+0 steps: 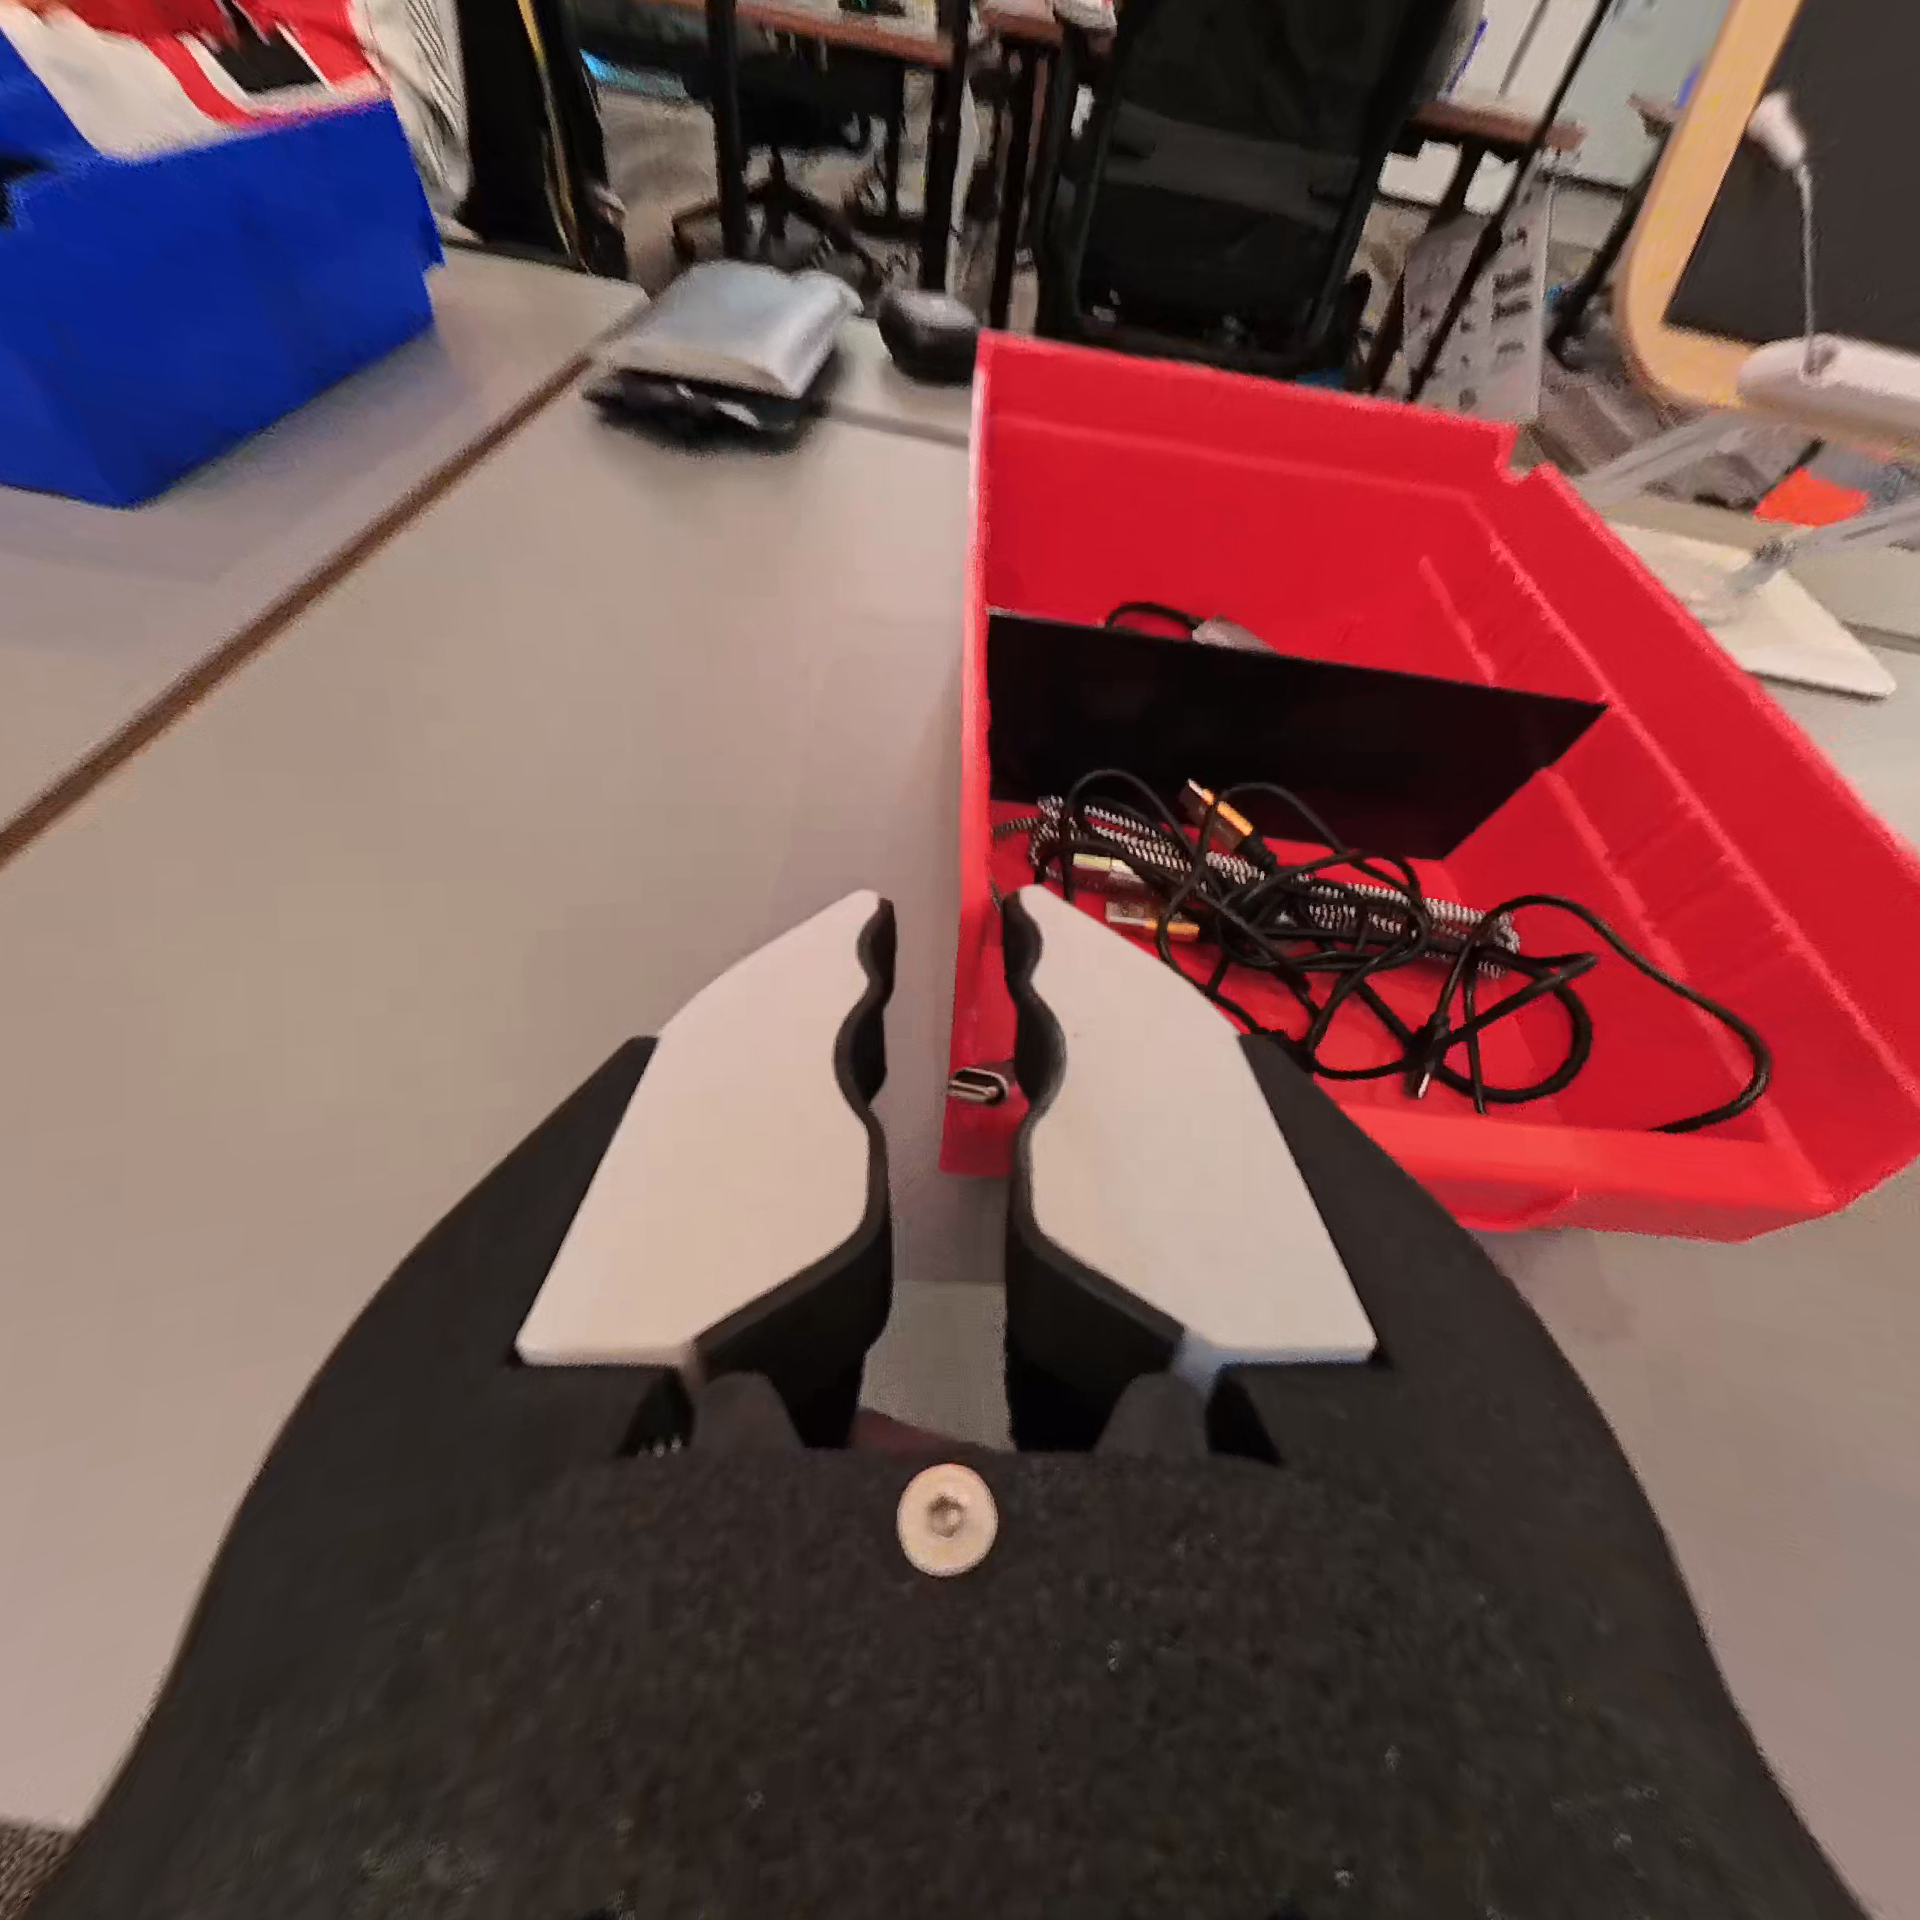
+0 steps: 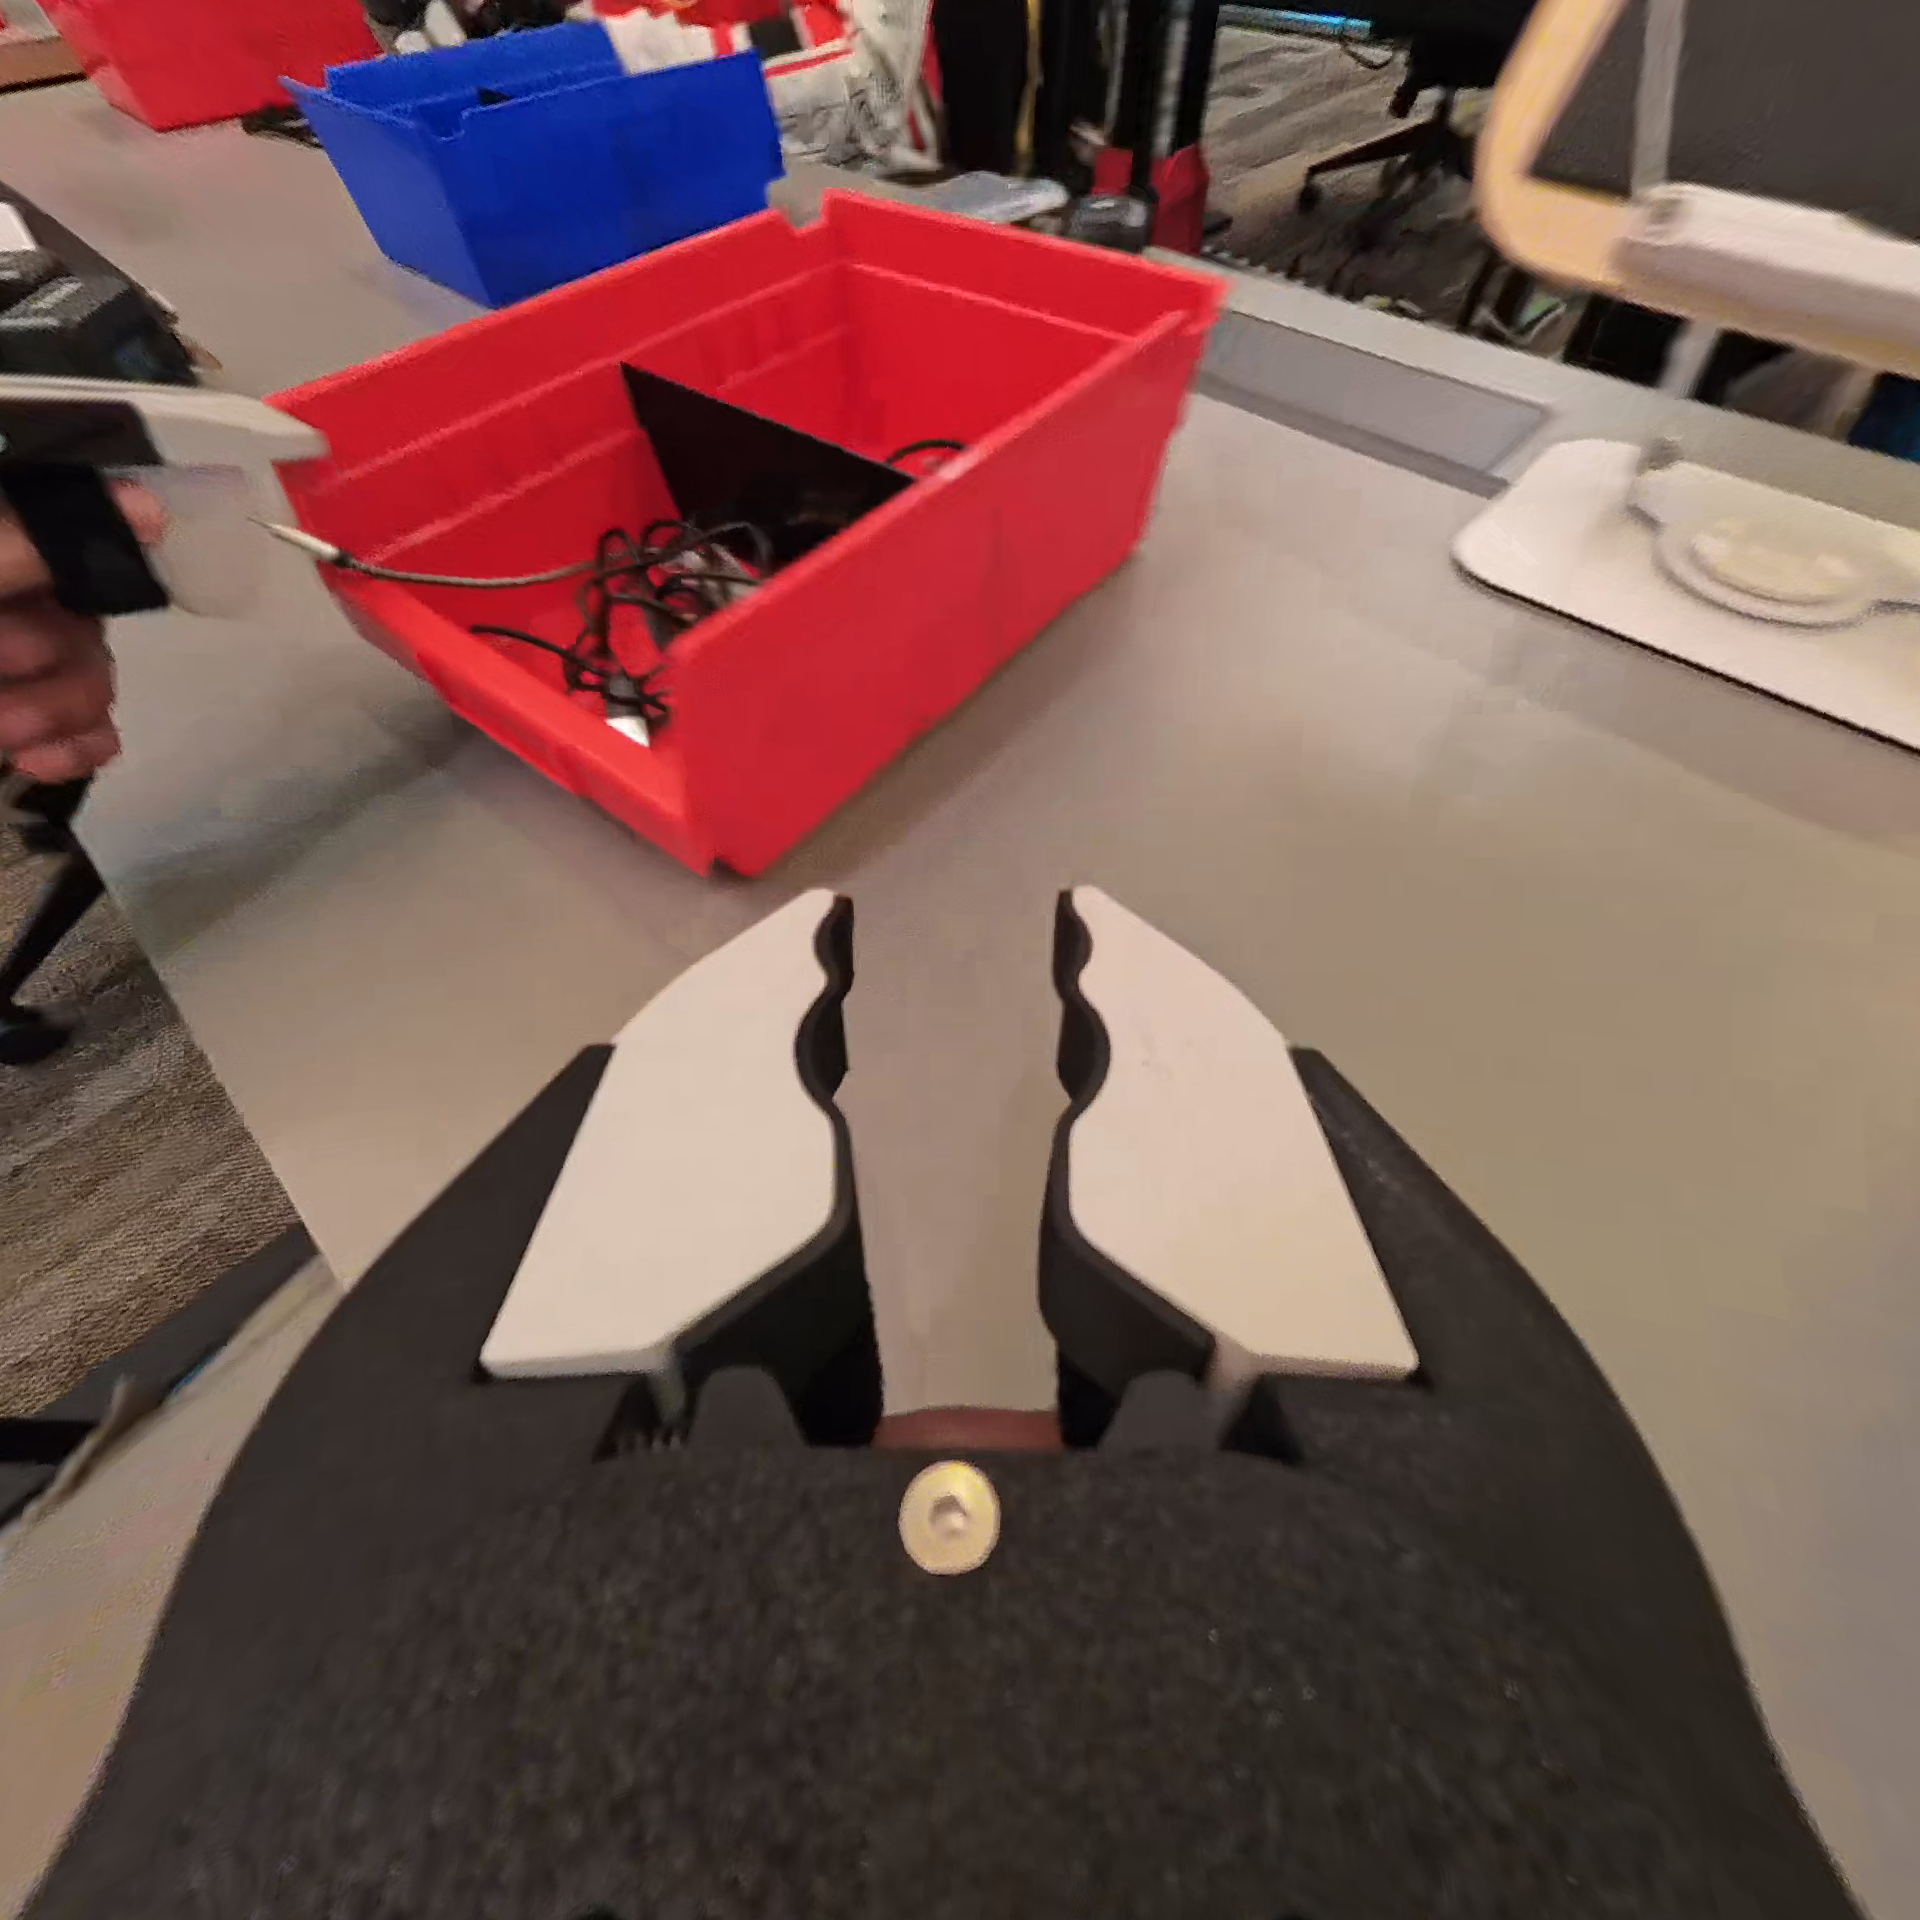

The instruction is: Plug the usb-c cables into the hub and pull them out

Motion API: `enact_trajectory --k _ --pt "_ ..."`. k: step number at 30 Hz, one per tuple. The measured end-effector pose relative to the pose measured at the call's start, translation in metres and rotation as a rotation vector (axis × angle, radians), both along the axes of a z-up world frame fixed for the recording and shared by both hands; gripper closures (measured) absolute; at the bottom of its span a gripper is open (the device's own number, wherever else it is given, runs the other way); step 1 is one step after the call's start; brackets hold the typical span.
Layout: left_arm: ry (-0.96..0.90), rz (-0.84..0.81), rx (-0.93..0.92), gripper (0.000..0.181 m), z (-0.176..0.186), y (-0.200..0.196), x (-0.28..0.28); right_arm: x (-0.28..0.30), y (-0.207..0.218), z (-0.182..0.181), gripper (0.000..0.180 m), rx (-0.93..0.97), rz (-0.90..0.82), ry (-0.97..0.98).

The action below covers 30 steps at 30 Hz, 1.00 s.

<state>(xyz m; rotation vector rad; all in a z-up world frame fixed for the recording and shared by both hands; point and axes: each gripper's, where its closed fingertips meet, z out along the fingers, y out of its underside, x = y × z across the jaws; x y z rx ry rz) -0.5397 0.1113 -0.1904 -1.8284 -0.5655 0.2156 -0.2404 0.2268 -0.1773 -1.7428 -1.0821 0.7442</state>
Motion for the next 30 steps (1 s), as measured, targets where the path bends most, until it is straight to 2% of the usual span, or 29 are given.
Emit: enact_trajectory --k 3,6,9,11,14,17,20,23,26,30 --pt "0.035 0.097 0.111 0.158 0.022 -0.013 -0.003 0.076 0.038 0.005 0.144 -0.057 -0.139 0.086" --pt "0.042 0.111 0.169 0.157 0.033 -0.019 0.008 0.158 0.076 0.015 0.157 -0.039 -0.317 0.210" --pt "0.061 0.030 0.116 0.157 0.027 -0.011 0.039 0.240 0.106 0.013 0.153 0.048 -0.513 0.237" --pt "0.056 -0.045 0.084 0.157 0.021 -0.003 0.068 0.289 0.125 0.005 0.156 0.084 -0.645 0.192" --pt "-0.002 -0.192 0.074 0.157 0.012 0.013 0.115 0.332 0.149 -0.003 0.152 0.093 -0.750 0.166" --pt "-0.007 -0.280 0.038 0.157 0.004 0.024 0.140 0.342 0.159 -0.020 0.146 0.006 -0.760 0.128" --pt "0.057 -0.320 -0.029 0.157 -0.006 0.028 0.142 0.331 0.155 -0.018 0.146 -0.056 -0.668 0.219" --pt "0.086 -0.312 -0.045 0.156 -0.009 0.028 0.135 0.331 0.155 -0.014 0.147 -0.043 -0.663 0.240" --pt "0.041 -0.305 -0.021 0.155 -0.009 0.027 0.130 0.336 0.158 -0.016 0.146 0.010 -0.686 0.171" --pt "0.002 -0.295 -0.005 0.154 -0.008 0.024 0.126 0.335 0.156 -0.019 0.146 -0.010 -0.683 0.181"
